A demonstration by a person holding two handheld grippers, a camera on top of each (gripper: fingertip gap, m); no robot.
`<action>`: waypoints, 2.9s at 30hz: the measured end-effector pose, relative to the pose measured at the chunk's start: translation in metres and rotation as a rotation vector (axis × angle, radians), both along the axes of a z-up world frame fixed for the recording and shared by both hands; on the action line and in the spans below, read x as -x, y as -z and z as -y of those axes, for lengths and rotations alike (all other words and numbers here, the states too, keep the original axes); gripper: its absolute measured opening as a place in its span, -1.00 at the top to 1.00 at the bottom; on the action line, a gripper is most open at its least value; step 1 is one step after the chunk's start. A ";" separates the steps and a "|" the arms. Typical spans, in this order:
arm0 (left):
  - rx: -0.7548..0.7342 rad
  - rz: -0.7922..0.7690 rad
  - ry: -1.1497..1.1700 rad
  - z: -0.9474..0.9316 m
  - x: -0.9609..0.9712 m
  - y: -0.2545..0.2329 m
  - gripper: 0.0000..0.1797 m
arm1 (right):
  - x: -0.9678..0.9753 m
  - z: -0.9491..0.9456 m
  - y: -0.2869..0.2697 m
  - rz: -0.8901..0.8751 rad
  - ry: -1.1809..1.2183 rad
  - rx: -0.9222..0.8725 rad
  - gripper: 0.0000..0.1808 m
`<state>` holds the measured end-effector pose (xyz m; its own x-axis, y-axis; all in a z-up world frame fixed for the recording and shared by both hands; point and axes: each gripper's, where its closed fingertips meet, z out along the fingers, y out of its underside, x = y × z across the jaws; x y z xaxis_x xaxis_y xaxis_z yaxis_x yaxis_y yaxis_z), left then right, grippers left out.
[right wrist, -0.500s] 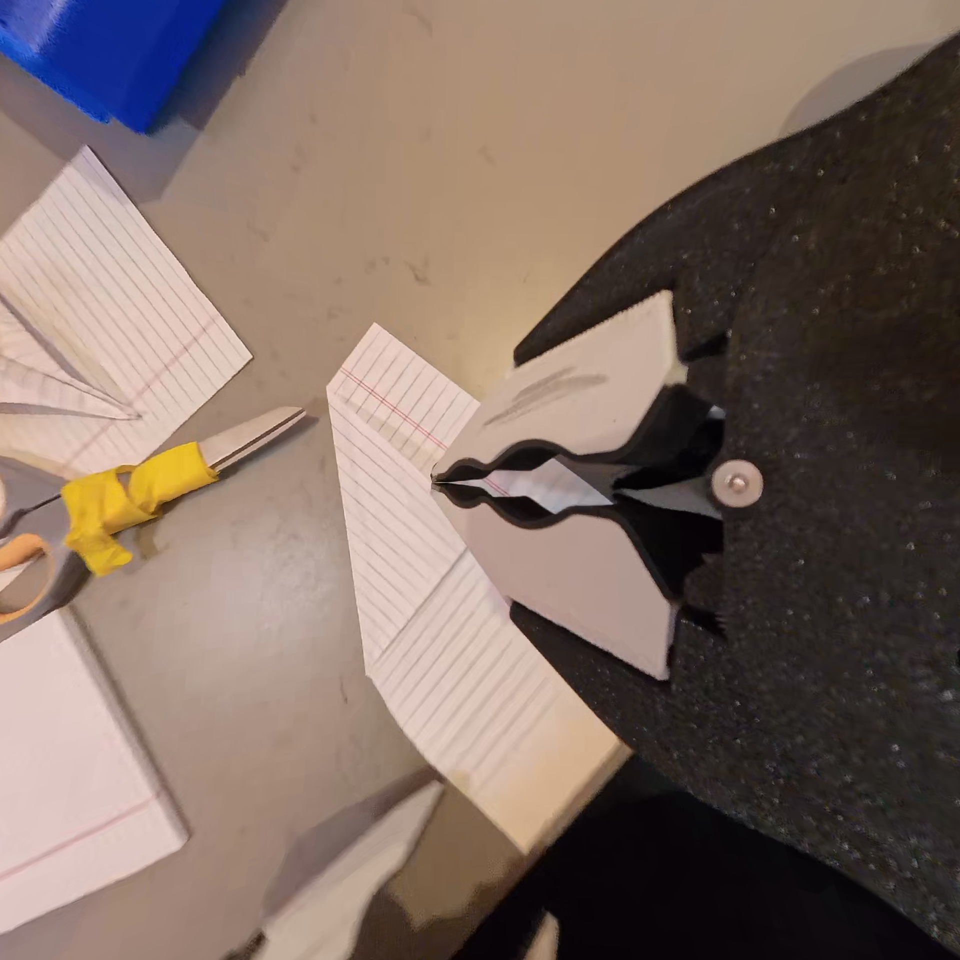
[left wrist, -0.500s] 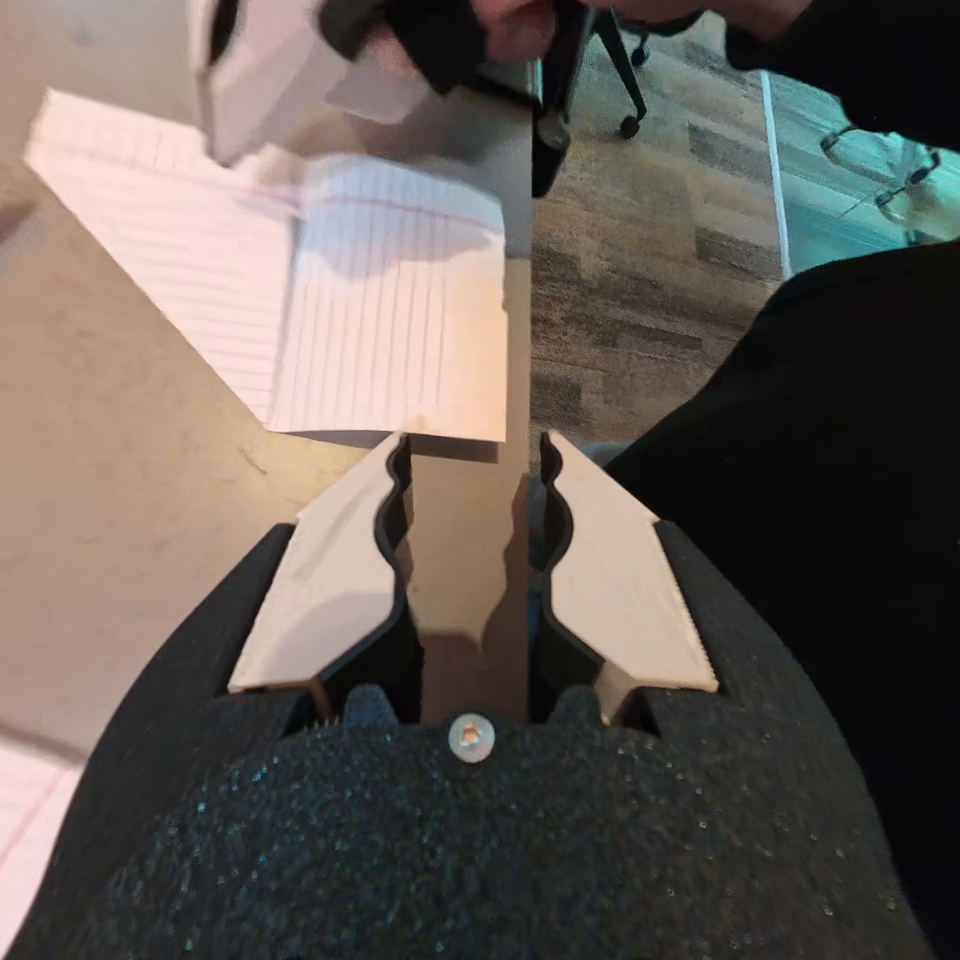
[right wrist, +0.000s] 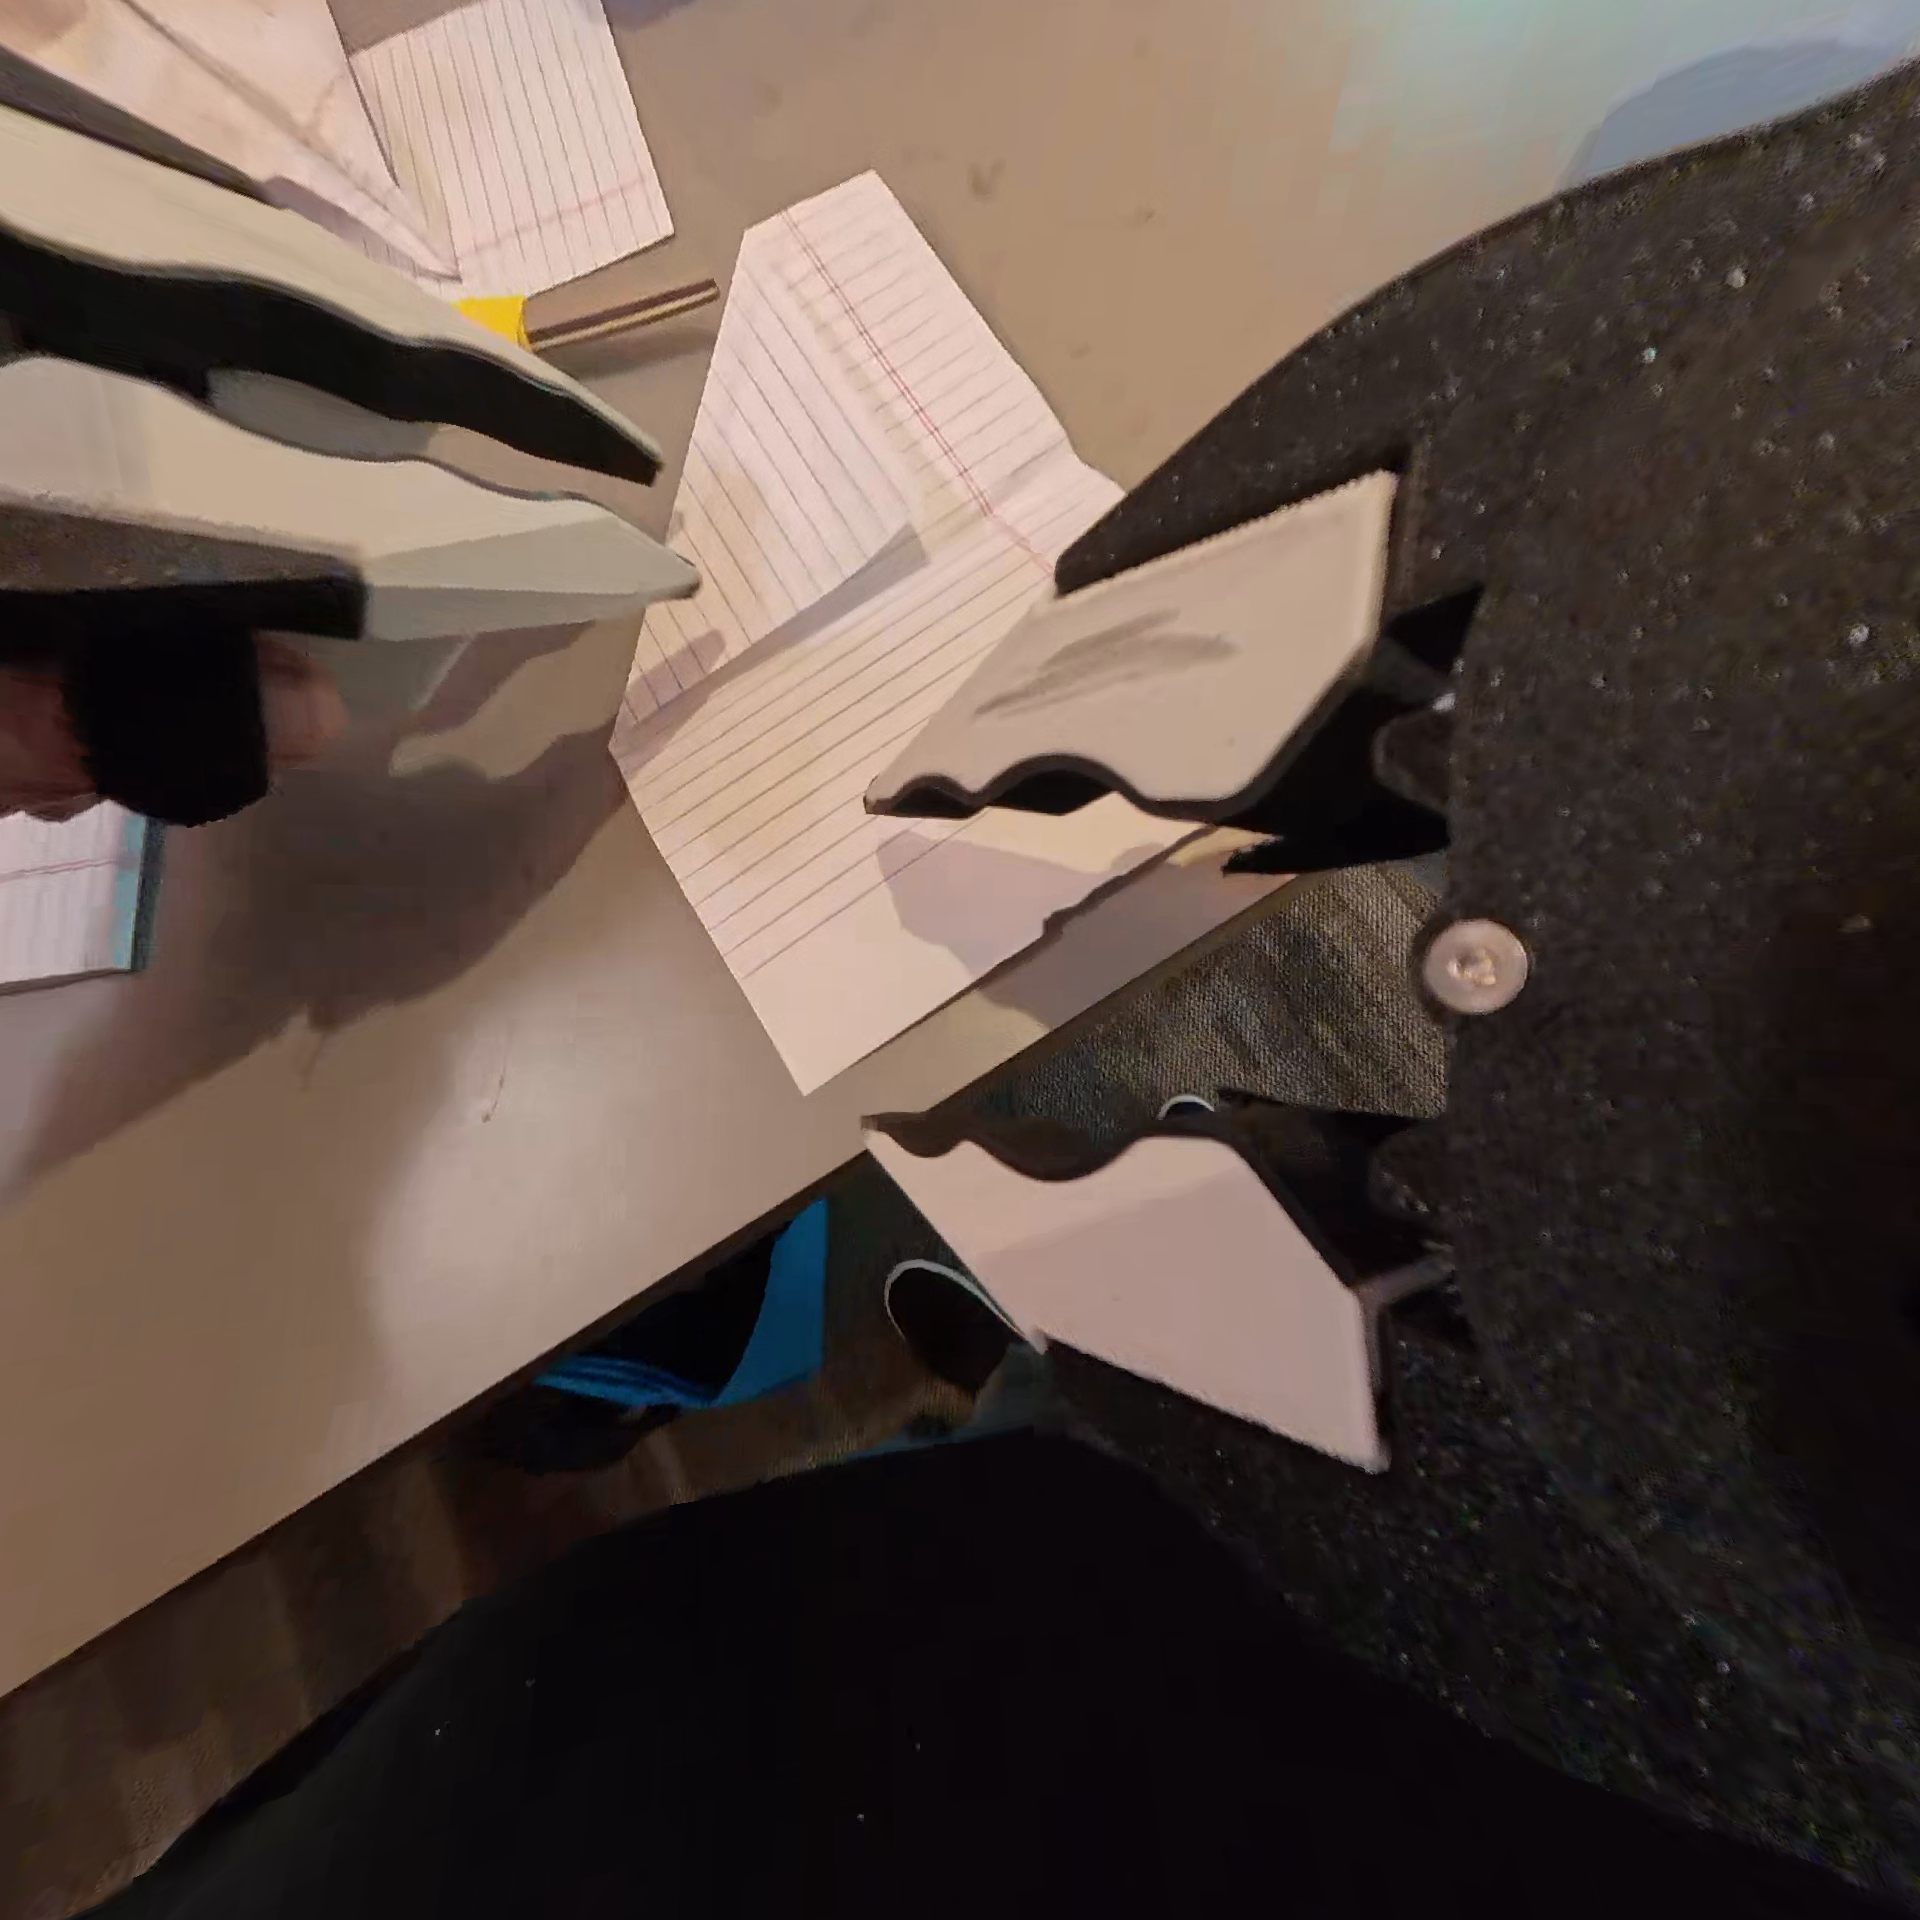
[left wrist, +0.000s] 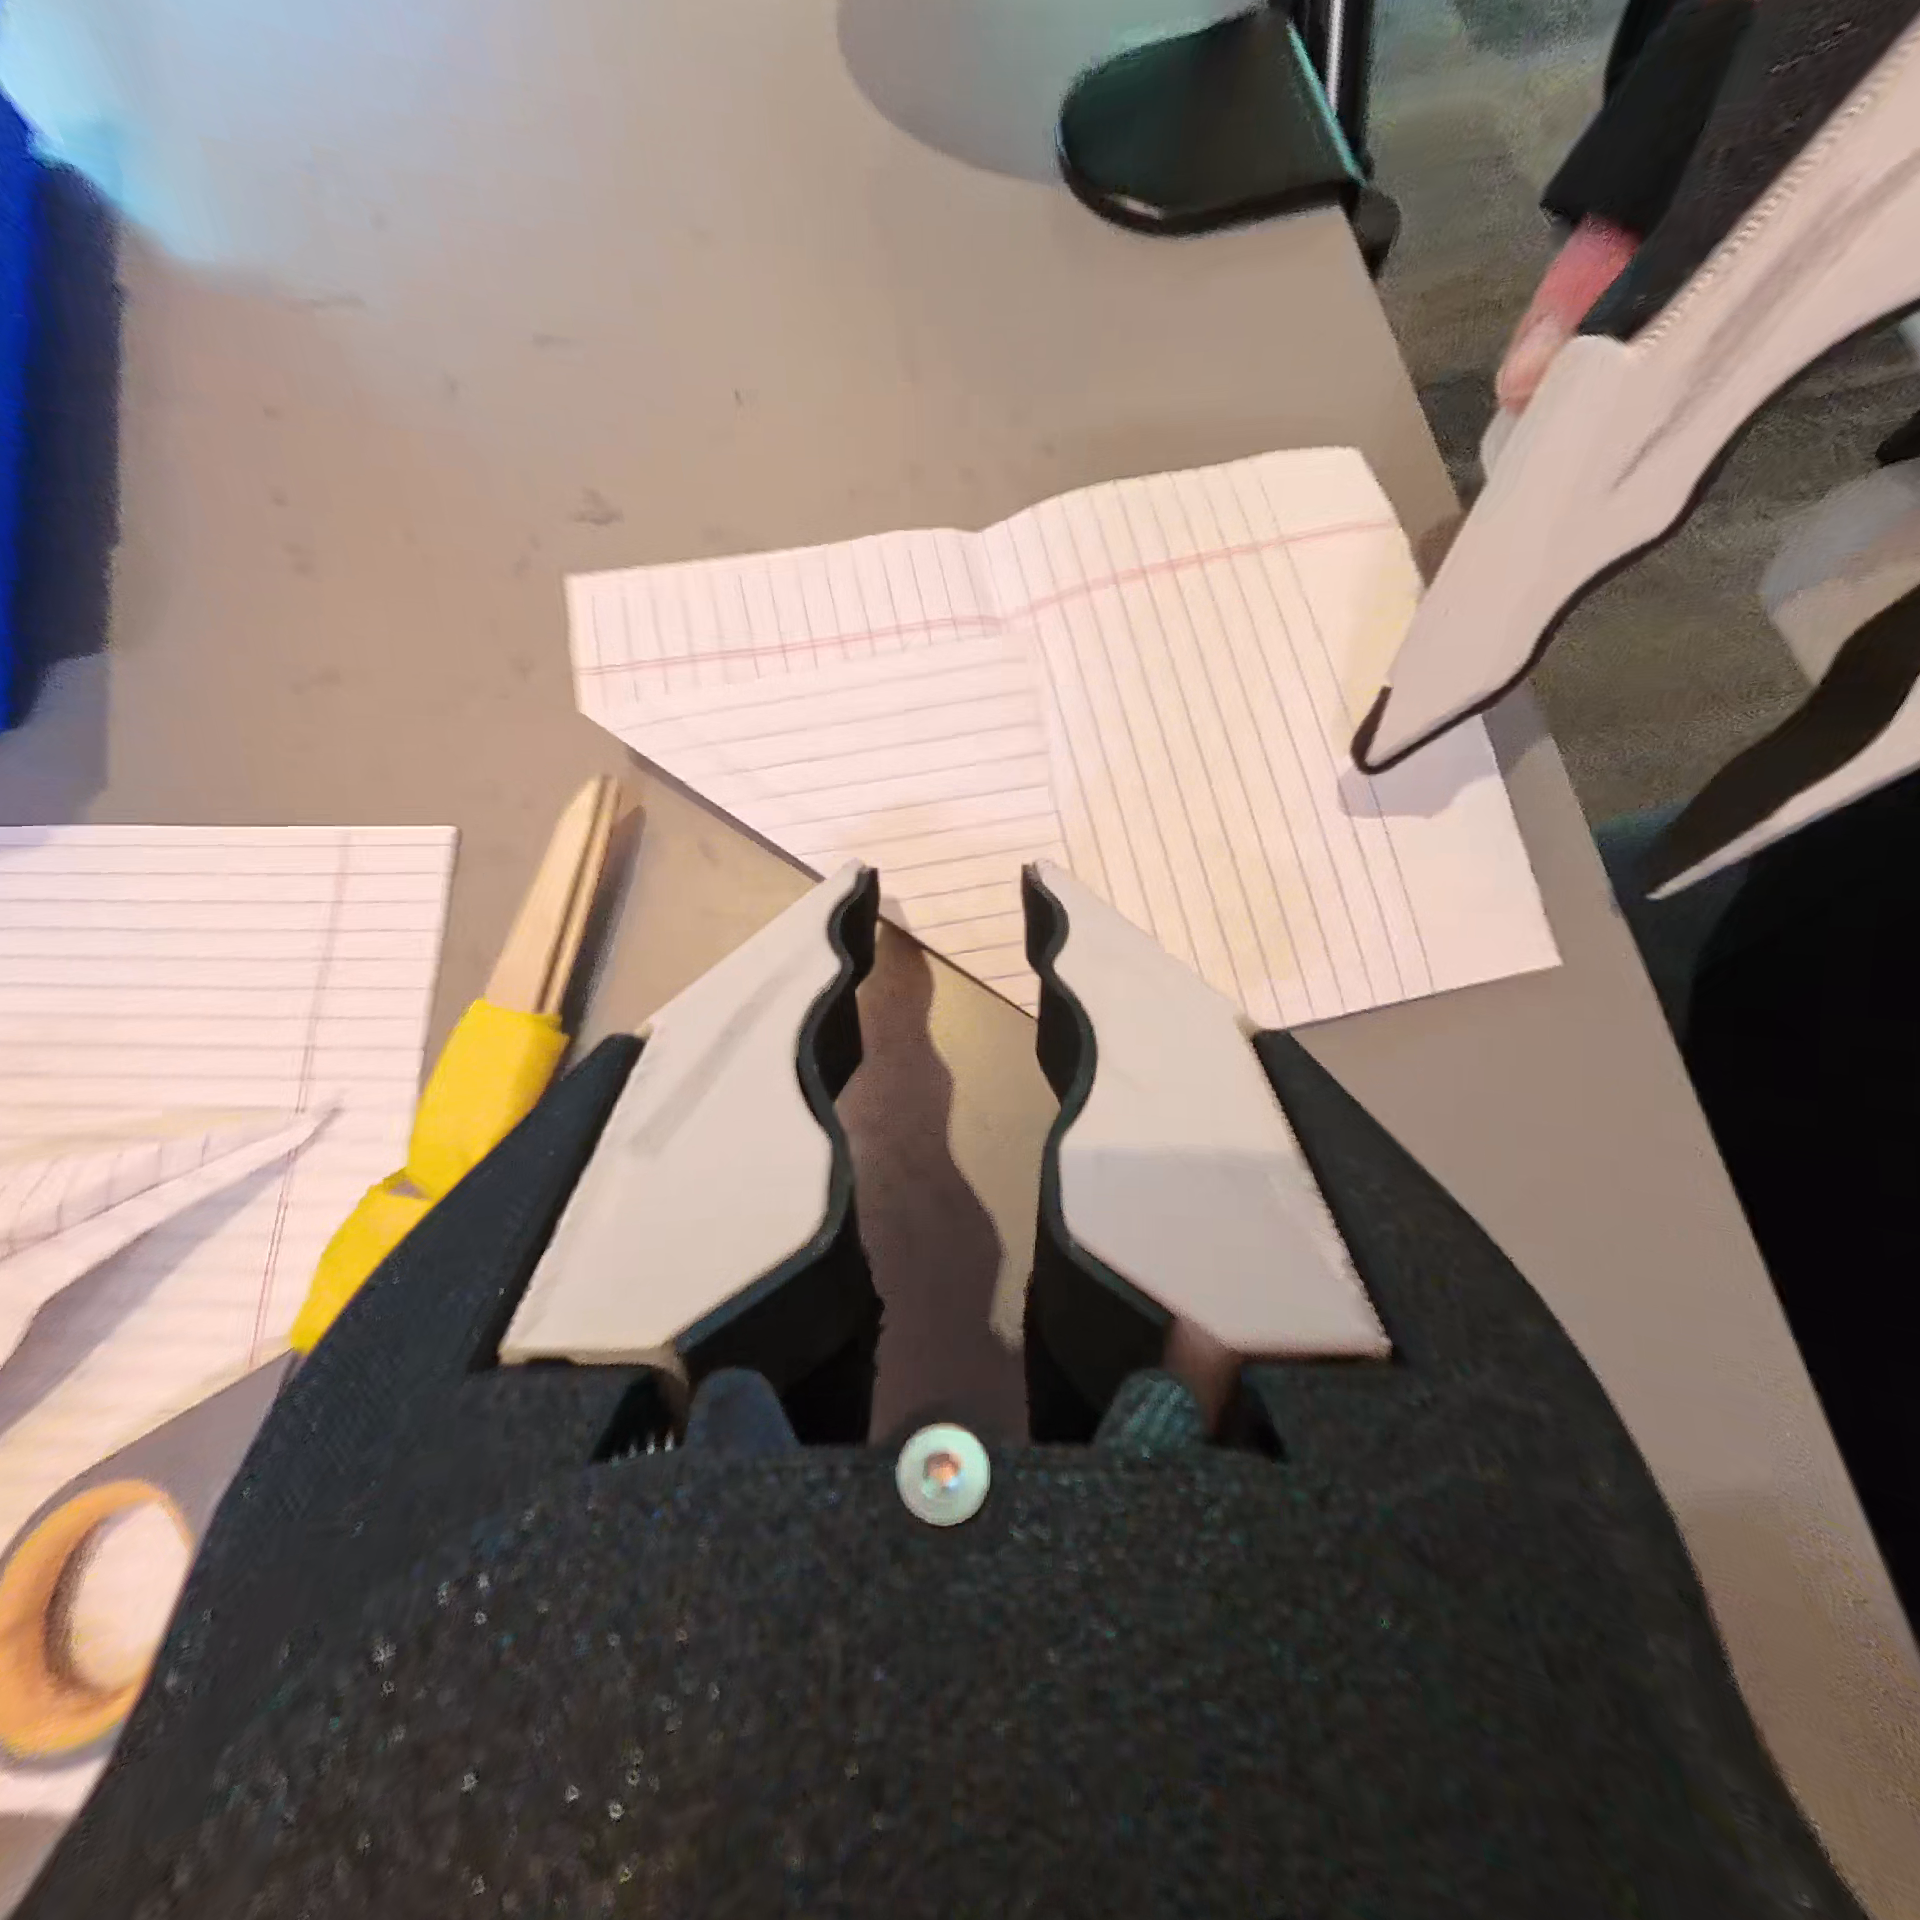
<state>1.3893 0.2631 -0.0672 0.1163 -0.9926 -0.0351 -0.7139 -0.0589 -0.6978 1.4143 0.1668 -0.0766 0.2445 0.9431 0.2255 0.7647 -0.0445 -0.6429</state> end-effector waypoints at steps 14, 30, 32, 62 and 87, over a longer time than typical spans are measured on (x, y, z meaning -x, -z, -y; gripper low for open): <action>0.109 -0.026 -0.067 0.044 -0.008 0.016 0.77 | -0.003 0.025 0.007 -0.045 0.033 -0.098 0.99; 0.094 -0.024 -0.070 0.042 -0.008 0.017 0.84 | -0.004 0.016 -0.025 -0.406 0.157 0.331 1.00; 0.073 -0.031 -0.059 0.042 -0.009 0.017 0.82 | -0.012 0.004 -0.024 -0.450 0.230 0.447 1.00; 0.151 0.030 0.002 0.046 -0.025 -0.015 0.74 | -0.041 -0.040 0.009 -0.292 0.479 0.784 1.00; 0.018 -0.071 0.023 0.043 -0.030 0.019 0.75 | -0.038 -0.053 0.008 -0.314 0.499 0.746 1.00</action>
<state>1.4193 0.2203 -0.0860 0.0911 -0.9955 -0.0243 -0.7629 -0.0541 -0.6442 1.4525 0.2193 -0.0847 0.6052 0.5875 -0.5371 0.3435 -0.8014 -0.4896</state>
